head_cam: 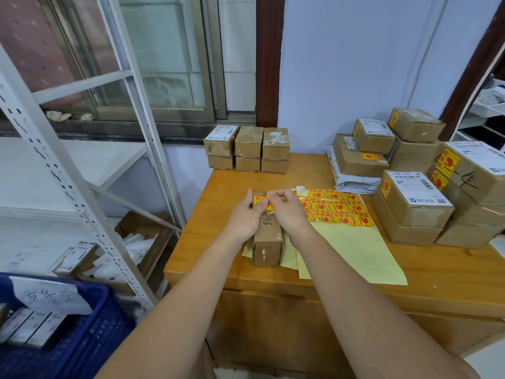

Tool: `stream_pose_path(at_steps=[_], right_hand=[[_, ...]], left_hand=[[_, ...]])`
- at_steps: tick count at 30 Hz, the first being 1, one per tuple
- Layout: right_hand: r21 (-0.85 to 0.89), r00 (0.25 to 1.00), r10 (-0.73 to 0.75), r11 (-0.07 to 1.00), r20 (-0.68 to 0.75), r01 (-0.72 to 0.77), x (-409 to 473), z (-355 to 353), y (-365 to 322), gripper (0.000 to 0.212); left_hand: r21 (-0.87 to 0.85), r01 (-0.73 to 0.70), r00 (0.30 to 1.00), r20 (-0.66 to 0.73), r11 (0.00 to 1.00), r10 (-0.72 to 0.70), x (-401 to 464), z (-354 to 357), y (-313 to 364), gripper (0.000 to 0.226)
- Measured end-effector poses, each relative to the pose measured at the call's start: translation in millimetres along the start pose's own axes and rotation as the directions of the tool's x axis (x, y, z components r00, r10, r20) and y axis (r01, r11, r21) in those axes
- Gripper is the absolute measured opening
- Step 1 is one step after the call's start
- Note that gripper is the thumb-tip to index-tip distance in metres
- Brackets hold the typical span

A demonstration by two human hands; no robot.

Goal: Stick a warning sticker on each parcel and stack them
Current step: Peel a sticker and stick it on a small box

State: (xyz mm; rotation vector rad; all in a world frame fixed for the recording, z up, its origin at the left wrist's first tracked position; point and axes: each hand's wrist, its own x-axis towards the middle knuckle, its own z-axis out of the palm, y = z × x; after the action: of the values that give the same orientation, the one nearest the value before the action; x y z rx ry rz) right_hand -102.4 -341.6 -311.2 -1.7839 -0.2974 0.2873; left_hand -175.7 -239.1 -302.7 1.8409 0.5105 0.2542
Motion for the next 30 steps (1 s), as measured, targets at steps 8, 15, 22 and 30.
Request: stream_pose_path(at_steps=[8, 15, 22, 30], right_hand=[[0.184, 0.987, 0.04, 0.981, 0.156, -0.069, -13, -8, 15, 0.066], [0.191, 0.98, 0.042, 0.978, 0.196, -0.08, -26, -12, 14, 0.062], [0.117, 0.969, -0.018, 0.993, 0.246, -0.011, -51, -21, 17, 0.033], [0.069, 0.989, -0.035, 0.997, 0.143, 0.025, -61, -21, 14, 0.054]], left_hand=[[0.009, -0.01, 1.0, -0.011, 1.0, 0.01, -1, 0, 0, 0.062], [-0.024, 0.004, 1.0, -0.013, 1.0, -0.004, 1, -1, -1, 0.062], [-0.054, 0.013, 0.999, -0.047, 0.998, -0.015, 3, 5, -3, 0.06], [-0.019, 0.008, 0.998, -0.069, 1.0, -0.009, 2, 4, -6, 0.058]])
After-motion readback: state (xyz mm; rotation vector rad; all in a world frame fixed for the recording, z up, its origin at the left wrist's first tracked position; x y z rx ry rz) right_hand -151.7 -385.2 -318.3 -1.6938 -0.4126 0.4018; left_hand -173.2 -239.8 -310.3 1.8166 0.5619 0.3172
